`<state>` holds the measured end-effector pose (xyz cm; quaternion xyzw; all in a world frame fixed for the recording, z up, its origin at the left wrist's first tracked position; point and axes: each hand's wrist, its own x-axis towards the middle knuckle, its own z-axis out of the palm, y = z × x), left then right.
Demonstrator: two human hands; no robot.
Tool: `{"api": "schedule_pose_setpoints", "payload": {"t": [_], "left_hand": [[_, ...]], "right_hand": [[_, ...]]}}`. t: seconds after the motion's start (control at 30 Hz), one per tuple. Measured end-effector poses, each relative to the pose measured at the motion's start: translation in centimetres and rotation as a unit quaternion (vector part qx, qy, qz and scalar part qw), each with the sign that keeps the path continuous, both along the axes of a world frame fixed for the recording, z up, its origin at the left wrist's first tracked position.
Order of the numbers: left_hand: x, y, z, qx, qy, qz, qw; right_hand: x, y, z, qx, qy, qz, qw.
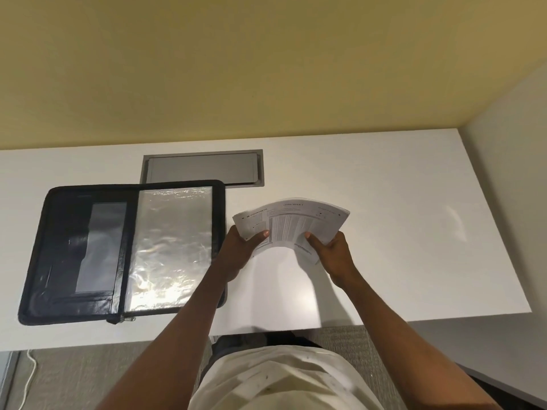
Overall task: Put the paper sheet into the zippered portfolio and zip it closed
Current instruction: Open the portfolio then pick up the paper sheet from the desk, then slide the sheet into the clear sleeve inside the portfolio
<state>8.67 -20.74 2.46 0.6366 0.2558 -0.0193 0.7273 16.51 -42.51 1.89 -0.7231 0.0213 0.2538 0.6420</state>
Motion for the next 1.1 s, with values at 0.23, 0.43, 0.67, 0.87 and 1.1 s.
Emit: {"api": "schedule_pose_setpoints", "payload": {"t": [0.23, 0.43, 0.67, 0.87, 1.1], "left_hand": [[-0.2, -0.3, -0.2, 0.011, -0.001, 0.005, 1.000], [-0.5, -0.4, -1.1, 0.008, 0.006, -0.004, 1.000], [-1.0, 1.9, -1.8, -0.003, 0.019, -0.033, 0.999], [-3.4, 7.4, -1.0, -0.057, 0.039, -0.039, 0.997], [-7.0, 15.7, -0.7, -0.084, 0.034, -0.075, 0.993]], "right_hand": [[0.3, -0.5, 0.1, -0.001, -0.001, 0.003, 1.000], [0.0, -0.4, -0.5, -0.008, 0.007, 0.013, 1.000], [1.4, 0.8, 0.4, -0.045, -0.015, 0.082, 0.995], [0.9, 5.0, 1.7, -0.023, 0.021, 0.199, 0.979], [-1.5, 12.3, 1.5, -0.046, 0.020, 0.203, 0.978]]}}
